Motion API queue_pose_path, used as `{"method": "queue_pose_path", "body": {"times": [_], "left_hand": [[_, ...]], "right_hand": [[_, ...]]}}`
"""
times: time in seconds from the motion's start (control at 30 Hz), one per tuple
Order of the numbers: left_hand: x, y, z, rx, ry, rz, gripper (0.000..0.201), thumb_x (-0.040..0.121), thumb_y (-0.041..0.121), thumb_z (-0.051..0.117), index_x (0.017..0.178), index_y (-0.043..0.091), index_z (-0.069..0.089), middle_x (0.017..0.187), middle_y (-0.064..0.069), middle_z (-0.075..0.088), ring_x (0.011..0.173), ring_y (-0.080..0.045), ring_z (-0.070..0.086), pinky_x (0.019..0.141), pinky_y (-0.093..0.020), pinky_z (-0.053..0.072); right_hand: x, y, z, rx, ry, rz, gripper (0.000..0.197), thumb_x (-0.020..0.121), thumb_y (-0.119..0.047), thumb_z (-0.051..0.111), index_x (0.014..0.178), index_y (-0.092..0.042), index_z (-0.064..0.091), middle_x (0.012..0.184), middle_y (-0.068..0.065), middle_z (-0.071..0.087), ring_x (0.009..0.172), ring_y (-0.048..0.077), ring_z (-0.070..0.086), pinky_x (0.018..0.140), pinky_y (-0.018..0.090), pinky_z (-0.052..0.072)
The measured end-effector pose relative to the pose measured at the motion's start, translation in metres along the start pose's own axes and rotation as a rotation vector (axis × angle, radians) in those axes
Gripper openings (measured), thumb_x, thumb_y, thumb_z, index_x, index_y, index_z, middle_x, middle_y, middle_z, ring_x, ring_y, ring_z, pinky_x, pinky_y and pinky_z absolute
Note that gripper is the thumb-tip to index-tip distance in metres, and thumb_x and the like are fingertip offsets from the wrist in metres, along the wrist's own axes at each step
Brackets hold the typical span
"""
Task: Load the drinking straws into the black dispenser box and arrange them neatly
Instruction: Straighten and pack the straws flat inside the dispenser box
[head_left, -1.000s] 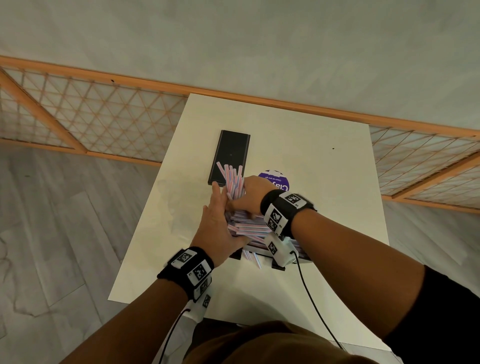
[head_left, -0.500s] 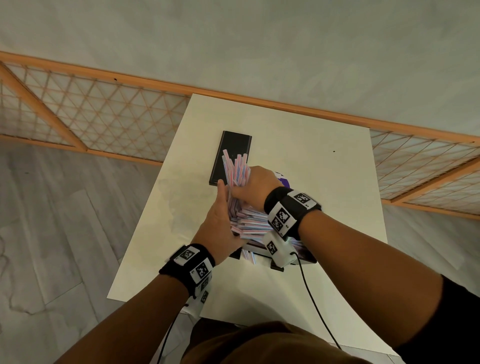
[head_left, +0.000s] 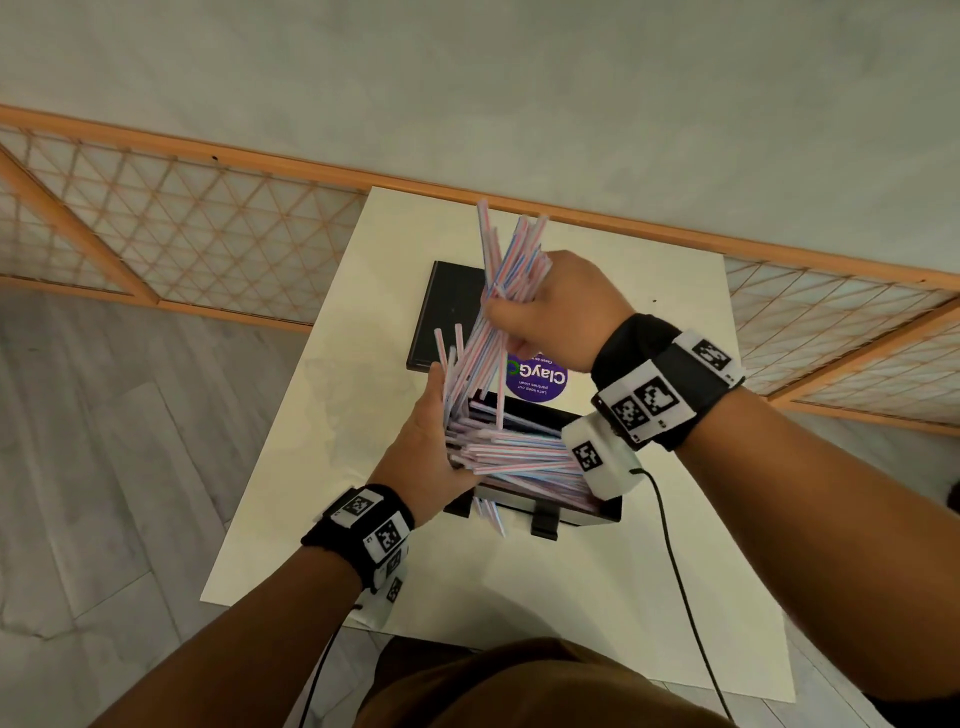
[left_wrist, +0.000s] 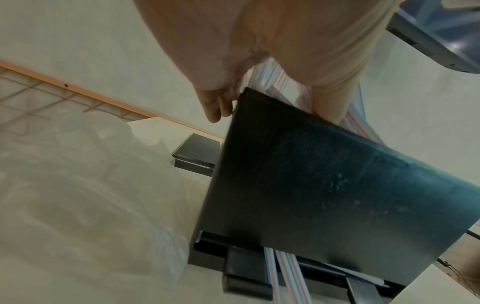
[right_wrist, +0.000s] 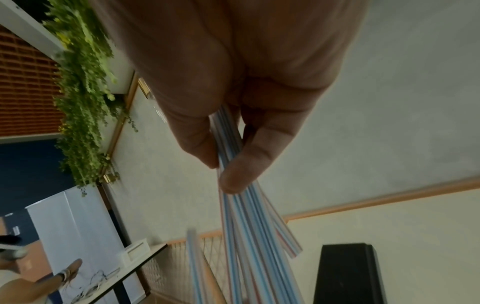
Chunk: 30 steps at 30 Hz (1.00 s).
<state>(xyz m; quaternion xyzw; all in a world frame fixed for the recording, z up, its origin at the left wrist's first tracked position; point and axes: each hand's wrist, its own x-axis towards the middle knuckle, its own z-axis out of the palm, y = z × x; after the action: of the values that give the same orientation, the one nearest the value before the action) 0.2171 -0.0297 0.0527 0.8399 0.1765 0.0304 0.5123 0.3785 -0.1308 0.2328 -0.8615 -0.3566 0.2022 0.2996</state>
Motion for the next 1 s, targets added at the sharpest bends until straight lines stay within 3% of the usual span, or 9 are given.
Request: {"method": "queue_pose_path", "body": {"times": [0.33,0.43,0.5,0.63,0.77,0.83,0.87,0.97,1.0], "left_hand": [[-0.003,0.005,-0.001,0.050,-0.006,-0.032,0.124,0.078,0.037,0.085,0.158,0.039,-0.009,0.163,0.007,0.029,0.144,-0.012,0.041,0.115,-0.036,0.042],[-0.005,0.004,-0.002,0.032,-0.008,-0.056,0.120,0.082,0.031,0.083,0.159,0.036,-0.009,0.164,0.009,0.027,0.139,-0.002,0.043,0.110,-0.018,0.042],[-0.007,0.004,-0.002,-0.012,-0.024,-0.047,0.116,0.085,0.021,0.080,0.159,0.035,-0.008,0.157,0.015,0.032,0.127,0.010,0.048,0.099,-0.004,0.041],[-0.011,0.003,-0.004,-0.032,-0.028,-0.044,0.112,0.086,0.020,0.074,0.160,0.035,-0.008,0.158,0.009,0.038,0.135,-0.004,0.050,0.110,-0.028,0.046],[-0.011,0.006,-0.005,-0.061,-0.032,-0.073,0.089,0.087,0.011,0.069,0.154,0.034,0.014,0.135,0.013,0.055,0.115,0.004,0.060,0.092,-0.014,0.050],[-0.012,0.008,-0.005,-0.080,-0.012,-0.061,0.076,0.090,0.008,0.068,0.145,0.035,0.024,0.131,0.022,0.050,0.114,0.018,0.053,0.093,-0.005,0.043],[-0.012,0.008,-0.005,-0.086,-0.006,-0.060,0.072,0.090,0.014,0.069,0.145,0.032,0.026,0.138,0.020,0.047,0.122,0.016,0.049,0.099,-0.005,0.038],[-0.014,0.010,-0.006,-0.114,0.006,-0.097,0.101,0.080,0.042,0.063,0.157,0.041,-0.003,0.164,0.003,0.029,0.142,-0.025,0.044,0.120,-0.042,0.035],[-0.014,0.008,-0.006,-0.146,0.013,-0.106,0.106,0.080,0.039,0.066,0.158,0.041,-0.007,0.163,0.004,0.031,0.140,-0.026,0.046,0.119,-0.047,0.036]], "right_hand": [[-0.027,-0.020,-0.070,0.091,0.106,-0.080,0.011,0.092,-0.024,0.067,0.089,-0.015,0.074,0.065,-0.001,0.074,0.056,0.012,0.072,0.059,0.023,0.059],[-0.037,-0.025,-0.081,-0.076,0.058,-0.151,0.015,0.091,-0.028,0.067,0.082,-0.018,0.071,0.062,-0.002,0.072,0.056,0.009,0.071,0.064,0.026,0.059],[-0.042,-0.027,-0.077,-0.262,-0.009,-0.182,0.022,0.090,-0.035,0.064,0.076,-0.018,0.068,0.062,-0.001,0.069,0.058,0.015,0.069,0.065,0.032,0.056],[-0.041,-0.027,-0.038,-0.605,-0.317,-0.161,0.022,0.094,-0.029,0.059,0.074,-0.020,0.051,0.069,-0.001,0.056,0.059,0.014,0.051,0.059,0.025,0.039],[-0.026,-0.014,0.020,-0.793,-0.543,-0.158,0.022,0.096,-0.018,0.051,0.076,-0.025,0.050,0.068,-0.002,0.049,0.066,0.017,0.052,0.065,0.019,0.039],[-0.017,-0.005,0.045,-0.857,-0.574,-0.148,0.010,0.096,-0.019,0.053,0.091,-0.017,0.063,0.074,-0.002,0.055,0.071,0.019,0.056,0.067,0.024,0.043],[-0.014,0.000,0.056,-0.860,-0.582,-0.135,0.013,0.096,-0.021,0.056,0.099,-0.013,0.065,0.079,0.000,0.060,0.073,0.020,0.057,0.068,0.028,0.046],[-0.008,0.011,0.075,-0.824,-0.564,-0.101,0.019,0.094,-0.023,0.062,0.108,-0.010,0.067,0.086,0.004,0.065,0.073,0.021,0.058,0.069,0.030,0.051],[-0.007,0.013,0.079,-0.811,-0.539,-0.095,0.019,0.093,-0.022,0.062,0.108,-0.011,0.067,0.086,0.004,0.065,0.073,0.022,0.058,0.068,0.030,0.051]]}}
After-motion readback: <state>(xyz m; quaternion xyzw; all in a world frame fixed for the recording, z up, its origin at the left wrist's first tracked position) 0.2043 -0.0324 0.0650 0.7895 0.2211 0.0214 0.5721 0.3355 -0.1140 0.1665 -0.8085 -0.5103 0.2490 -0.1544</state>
